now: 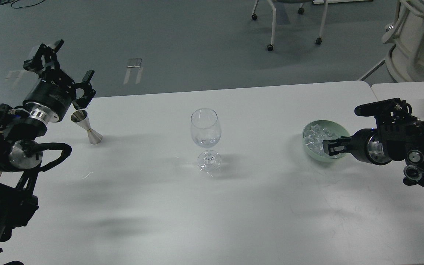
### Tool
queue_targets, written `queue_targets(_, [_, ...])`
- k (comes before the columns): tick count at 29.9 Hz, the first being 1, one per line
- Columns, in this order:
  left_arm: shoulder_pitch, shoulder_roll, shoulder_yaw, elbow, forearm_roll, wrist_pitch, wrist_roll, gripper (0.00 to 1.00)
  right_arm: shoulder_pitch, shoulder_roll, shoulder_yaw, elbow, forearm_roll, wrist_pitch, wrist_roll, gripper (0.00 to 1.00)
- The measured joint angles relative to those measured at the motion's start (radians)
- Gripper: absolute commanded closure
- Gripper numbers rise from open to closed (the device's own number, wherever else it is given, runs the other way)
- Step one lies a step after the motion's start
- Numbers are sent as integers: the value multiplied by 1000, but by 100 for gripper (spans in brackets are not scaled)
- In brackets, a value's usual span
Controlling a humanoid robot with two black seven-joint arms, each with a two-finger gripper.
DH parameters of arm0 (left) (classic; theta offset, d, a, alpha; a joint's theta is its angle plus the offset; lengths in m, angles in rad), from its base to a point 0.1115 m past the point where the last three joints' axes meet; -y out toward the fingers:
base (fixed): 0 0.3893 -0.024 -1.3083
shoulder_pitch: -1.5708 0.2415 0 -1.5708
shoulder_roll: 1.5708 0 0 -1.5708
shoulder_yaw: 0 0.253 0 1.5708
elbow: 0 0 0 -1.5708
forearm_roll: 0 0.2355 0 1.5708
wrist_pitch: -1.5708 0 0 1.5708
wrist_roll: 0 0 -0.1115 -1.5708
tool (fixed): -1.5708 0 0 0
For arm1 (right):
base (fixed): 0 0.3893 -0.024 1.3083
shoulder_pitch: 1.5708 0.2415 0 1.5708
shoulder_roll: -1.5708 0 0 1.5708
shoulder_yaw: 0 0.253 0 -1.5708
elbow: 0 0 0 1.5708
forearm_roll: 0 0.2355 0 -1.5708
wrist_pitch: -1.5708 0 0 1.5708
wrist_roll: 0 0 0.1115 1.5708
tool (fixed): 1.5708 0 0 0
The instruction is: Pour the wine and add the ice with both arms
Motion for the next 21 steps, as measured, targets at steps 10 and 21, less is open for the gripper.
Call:
queue_targets(10, [0,-6,1,0,0,0,0,1,-12,-6,-2,-8,-2,0,-25,48])
queue_targets(21, [7,-8,0,1,0,0,-1,1,-10,33,0,-49,-3,0,-39,47])
